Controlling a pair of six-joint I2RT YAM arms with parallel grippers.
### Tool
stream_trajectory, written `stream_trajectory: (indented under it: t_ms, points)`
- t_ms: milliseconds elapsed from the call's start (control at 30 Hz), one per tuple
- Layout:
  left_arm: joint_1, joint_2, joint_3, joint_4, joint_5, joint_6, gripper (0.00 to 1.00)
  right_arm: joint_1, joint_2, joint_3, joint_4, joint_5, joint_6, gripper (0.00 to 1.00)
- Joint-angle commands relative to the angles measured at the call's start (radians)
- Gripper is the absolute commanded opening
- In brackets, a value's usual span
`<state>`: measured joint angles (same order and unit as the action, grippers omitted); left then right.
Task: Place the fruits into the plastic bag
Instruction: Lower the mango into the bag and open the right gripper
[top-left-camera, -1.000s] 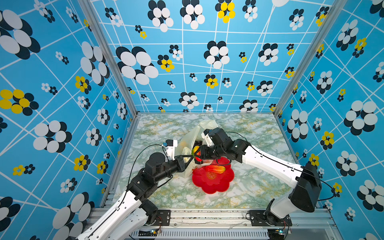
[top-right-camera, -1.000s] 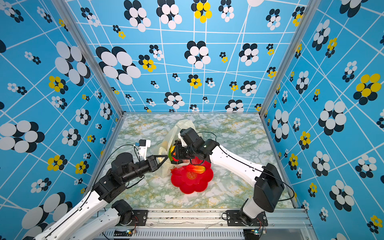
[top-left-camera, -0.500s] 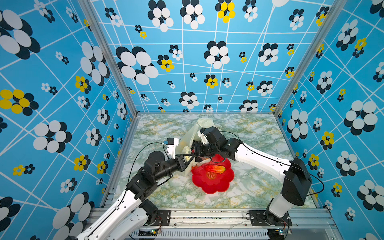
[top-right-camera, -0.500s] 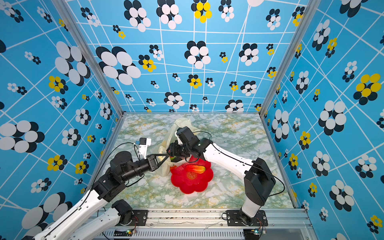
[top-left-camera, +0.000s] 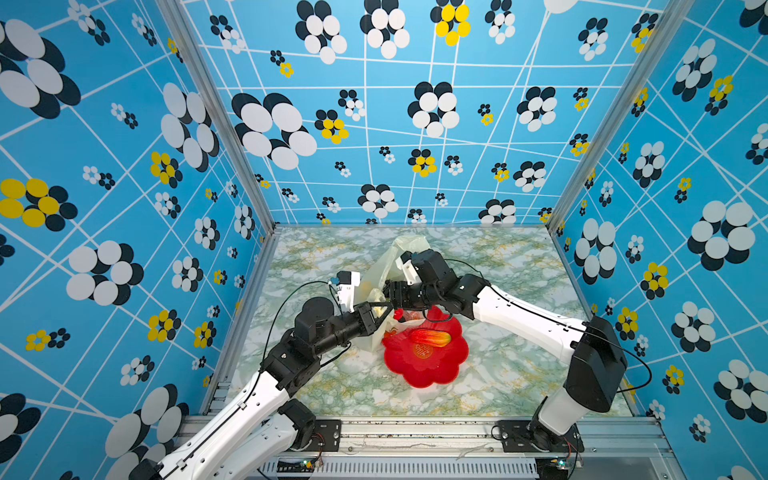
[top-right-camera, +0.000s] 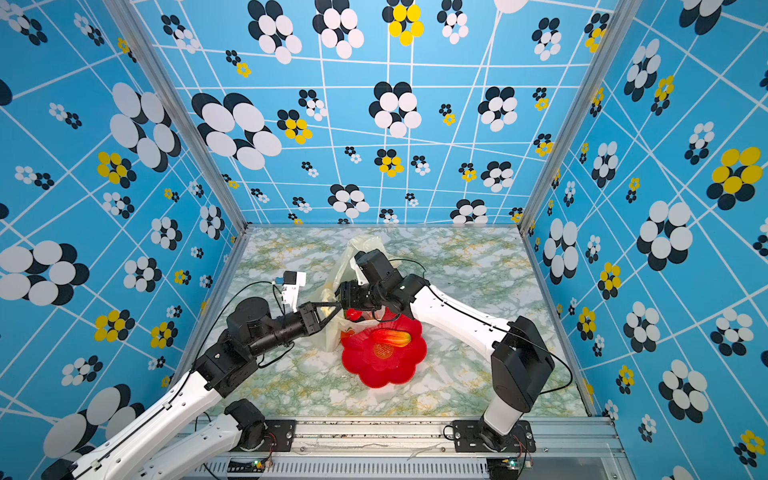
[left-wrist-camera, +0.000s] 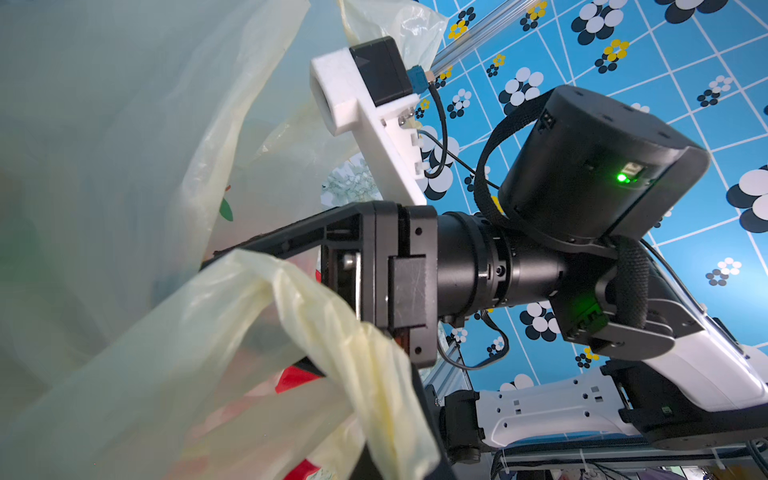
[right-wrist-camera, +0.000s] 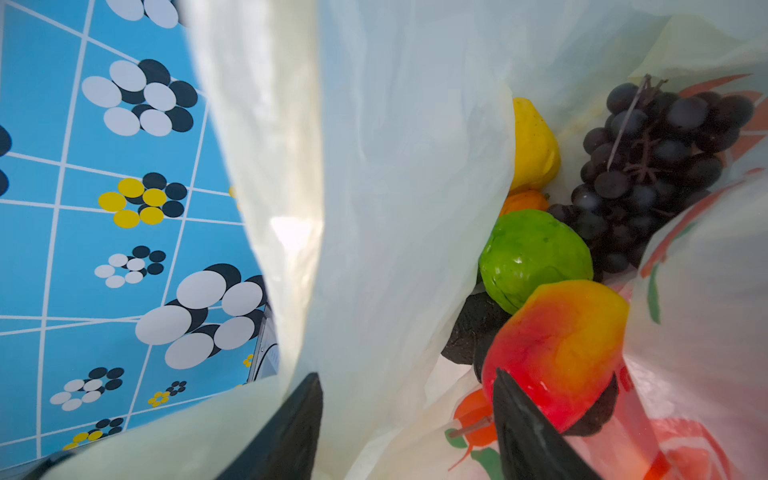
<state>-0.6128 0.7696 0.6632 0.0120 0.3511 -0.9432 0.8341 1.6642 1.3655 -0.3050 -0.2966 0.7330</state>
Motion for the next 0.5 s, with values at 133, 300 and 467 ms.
stream_trajectory:
  t_ms: [133, 300, 467]
  points:
    - [0.008, -0.028, 0.003, 0.034, -0.067, -0.032, 0.00, -0.008, -0.079, -0.038, 0.023, -0.021, -0.039, 0.68]
    - [0.011, -0.050, -0.026, 0.050, -0.089, -0.070, 0.00, -0.009, -0.123, -0.079, 0.061, -0.013, -0.051, 0.68]
    - [0.021, -0.043, -0.060, 0.103, -0.083, -0.129, 0.00, -0.014, -0.150, -0.110, 0.107, -0.016, -0.083, 0.69]
